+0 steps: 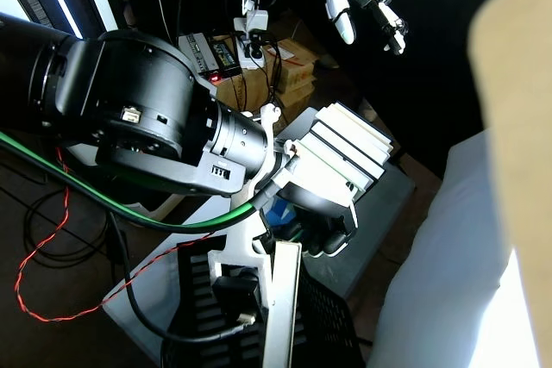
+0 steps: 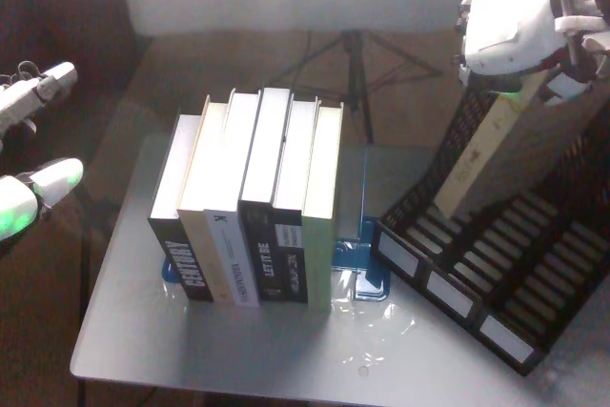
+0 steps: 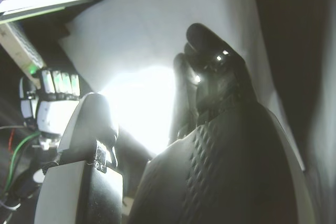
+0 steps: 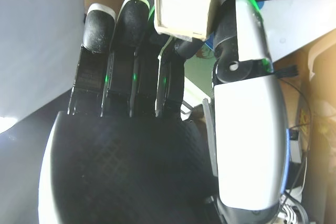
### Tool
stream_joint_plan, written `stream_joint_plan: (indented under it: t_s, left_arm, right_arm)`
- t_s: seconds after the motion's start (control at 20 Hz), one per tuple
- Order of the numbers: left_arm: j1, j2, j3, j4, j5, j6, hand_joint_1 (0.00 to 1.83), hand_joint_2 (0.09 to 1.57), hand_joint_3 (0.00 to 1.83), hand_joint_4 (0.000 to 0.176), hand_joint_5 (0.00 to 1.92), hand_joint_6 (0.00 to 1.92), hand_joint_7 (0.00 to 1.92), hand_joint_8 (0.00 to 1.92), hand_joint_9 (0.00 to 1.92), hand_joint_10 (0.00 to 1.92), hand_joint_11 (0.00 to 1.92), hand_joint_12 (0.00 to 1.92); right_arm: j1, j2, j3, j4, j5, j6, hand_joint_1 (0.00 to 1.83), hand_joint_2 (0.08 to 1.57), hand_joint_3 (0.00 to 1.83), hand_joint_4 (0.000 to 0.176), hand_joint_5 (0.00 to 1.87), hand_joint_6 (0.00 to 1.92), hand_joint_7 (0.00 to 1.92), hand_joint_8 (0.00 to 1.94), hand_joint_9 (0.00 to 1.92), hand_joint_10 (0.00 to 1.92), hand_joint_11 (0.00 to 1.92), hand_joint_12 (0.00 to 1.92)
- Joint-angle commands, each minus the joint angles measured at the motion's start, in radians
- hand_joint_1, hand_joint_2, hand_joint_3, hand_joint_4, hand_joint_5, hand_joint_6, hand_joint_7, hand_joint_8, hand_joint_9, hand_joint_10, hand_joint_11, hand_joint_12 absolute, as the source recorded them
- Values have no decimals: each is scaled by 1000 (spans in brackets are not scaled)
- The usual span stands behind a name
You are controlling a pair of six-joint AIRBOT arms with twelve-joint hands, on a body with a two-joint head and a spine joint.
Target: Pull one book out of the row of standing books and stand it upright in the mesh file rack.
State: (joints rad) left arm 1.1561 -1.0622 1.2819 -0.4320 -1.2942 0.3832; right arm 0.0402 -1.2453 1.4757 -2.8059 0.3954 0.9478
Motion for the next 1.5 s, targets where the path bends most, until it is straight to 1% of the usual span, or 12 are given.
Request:
stream_joint_plan:
  t_s: [0.0,0.3,0.35,0.45,0.5,0.6,0.8,0.85,0.9,1.0,1.25,1.45]
  left_arm:
    - [-5,2,6,-13,-126,-8,643,1405,0,0,159,3,254,1,28,740,0,1528]
    - [-5,1,6,-13,-128,-9,735,1413,0,0,167,4,275,7,1,929,0,1688]
    - [-5,1,5,-13,-129,-9,730,1411,0,0,163,2,264,2,0,908,0,1675]
    - [-7,2,6,-9,-133,-9,732,1410,0,0,161,3,242,0,0,875,0,1662]
    - [-7,3,6,-5,-138,-9,752,1407,0,0,163,4,231,2,0,840,0,1651]
    - [-9,4,6,1,-147,-9,781,1403,0,0,172,8,244,9,0,829,0,1644]
    - [-17,3,6,11,-149,-10,783,1403,0,0,173,8,245,9,0,828,0,1643]
    - [-17,3,5,11,-149,-10,742,1415,1,0,173,6,239,5,0,759,0,1588]
    - [-17,3,5,11,-149,-10,694,1417,3,0,172,5,242,5,0,739,0,1560]
    - [-17,3,5,10,-149,-10,715,1417,1,0,168,3,246,5,0,735,0,1554]
    - [-18,3,2,11,-146,-12,728,1409,0,0,166,0,247,2,0,800,0,1595]
    - [-48,4,2,34,-133,-10,793,1408,0,0,159,0,244,0,29,765,0,1620]
  right_arm:
    - [7,18,5,-32,-84,-2,1160,1252,4,0,731,1302,748,1505,646,1544,473,1909]
    - [3,37,-23,-40,-103,11,1160,1252,4,0,731,1302,748,1505,646,1544,473,1909]
    - [3,42,-31,-40,-107,11,925,1043,0,73,145,260,149,301,128,622,94,1683]
    - [9,46,-37,-43,-113,11,848,982,0,99,5,9,5,11,4,275,3,1540]
    - [14,49,-38,-43,-114,11,891,972,0,161,0,1,0,1,0,262,0,1572]
    - [19,53,-43,-46,-114,11,905,968,0,99,0,0,0,0,0,180,0,1473]
    - [19,53,-43,-63,-113,11,914,963,0,87,0,0,0,0,0,173,0,1551]
    - [19,54,-44,-63,-113,11,861,999,5,59,0,0,0,0,0,34,0,488]
    - [19,54,-44,-63,-113,11,835,1015,10,47,0,0,0,0,0,6,0,97]
    - [25,64,-53,-63,-114,11,793,1023,13,38,0,0,0,0,0,0,0,3]
    - [33,79,-109,-61,-113,30,624,1073,33,71,0,0,0,0,0,0,0,0]
    - [86,161,-180,48,-116,33,233,1307,0,135,0,0,0,0,0,0,1,191]
